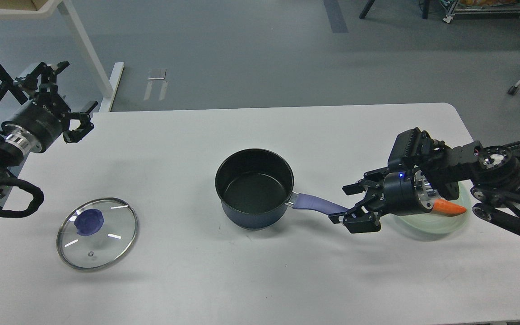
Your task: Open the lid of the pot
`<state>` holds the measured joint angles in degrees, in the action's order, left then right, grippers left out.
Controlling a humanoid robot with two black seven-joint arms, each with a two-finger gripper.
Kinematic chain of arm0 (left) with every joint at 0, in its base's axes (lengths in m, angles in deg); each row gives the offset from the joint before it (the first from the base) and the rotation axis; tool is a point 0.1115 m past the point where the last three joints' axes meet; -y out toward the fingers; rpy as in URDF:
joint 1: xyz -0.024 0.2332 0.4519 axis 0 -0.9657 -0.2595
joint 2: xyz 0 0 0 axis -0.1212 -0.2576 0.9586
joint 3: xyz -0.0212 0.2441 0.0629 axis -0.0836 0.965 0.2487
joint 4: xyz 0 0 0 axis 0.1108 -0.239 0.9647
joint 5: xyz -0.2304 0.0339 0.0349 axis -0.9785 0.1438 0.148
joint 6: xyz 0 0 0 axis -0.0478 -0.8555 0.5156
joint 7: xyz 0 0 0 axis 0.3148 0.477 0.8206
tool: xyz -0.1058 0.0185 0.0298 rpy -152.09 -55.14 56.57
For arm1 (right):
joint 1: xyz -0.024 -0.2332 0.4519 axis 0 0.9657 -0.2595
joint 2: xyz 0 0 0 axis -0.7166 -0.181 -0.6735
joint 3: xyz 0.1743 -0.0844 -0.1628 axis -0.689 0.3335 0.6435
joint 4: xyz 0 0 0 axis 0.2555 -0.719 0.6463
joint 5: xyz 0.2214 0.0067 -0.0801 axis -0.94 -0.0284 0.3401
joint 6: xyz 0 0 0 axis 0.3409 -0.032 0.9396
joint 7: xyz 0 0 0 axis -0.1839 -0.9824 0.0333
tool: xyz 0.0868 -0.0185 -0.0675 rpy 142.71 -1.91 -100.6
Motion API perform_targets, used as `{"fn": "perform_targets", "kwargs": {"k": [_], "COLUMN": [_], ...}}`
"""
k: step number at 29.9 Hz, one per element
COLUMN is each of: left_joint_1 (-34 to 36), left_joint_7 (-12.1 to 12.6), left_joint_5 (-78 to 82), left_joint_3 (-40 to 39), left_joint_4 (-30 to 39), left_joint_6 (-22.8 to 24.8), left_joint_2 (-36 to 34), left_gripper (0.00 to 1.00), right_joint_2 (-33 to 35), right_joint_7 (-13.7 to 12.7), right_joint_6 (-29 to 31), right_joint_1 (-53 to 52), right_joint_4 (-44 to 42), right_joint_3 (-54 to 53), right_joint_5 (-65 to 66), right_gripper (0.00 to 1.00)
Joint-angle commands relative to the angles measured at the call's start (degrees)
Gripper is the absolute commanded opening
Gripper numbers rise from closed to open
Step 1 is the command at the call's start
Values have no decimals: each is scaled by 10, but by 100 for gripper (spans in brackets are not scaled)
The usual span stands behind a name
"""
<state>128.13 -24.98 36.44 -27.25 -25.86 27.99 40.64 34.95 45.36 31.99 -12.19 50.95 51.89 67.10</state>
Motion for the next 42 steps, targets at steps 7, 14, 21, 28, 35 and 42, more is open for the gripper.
{"fn": "perform_targets", "kwargs": {"k": [7,14,21,28,35,42], "left_joint_1": [1,1,0,-16,-33,-55], "left_joint_7": [0,0,-1,0,0,0], "left_joint_5": [1,1,1,4,8,20], "left_joint_3": [0,0,0,0,0,-1], "left_joint_4": [3,7,10,10,18,24], "left_joint_6": [4,5,6,29,55,67], "left_joint_2": [1,5,16,30,38,53], "left_gripper": [99,99,99,99,99,99], "right_joint_2": [76,73,16,-76,-95,-101], "right_joint_7": [0,0,0,0,0,-13], "right_joint_6": [-37,-180,-205,-208,-211,-210], "right_joint_1": [12,78,245,394,418,416], "right_joint_4": [14,7,10,6,-1,-8], "right_joint_3": [-82,-87,-233,-390,-417,-433], "right_joint_5": [-325,-672,-868,-904,-968,-1019], "right_gripper": [98,99,99,99,99,99]}}
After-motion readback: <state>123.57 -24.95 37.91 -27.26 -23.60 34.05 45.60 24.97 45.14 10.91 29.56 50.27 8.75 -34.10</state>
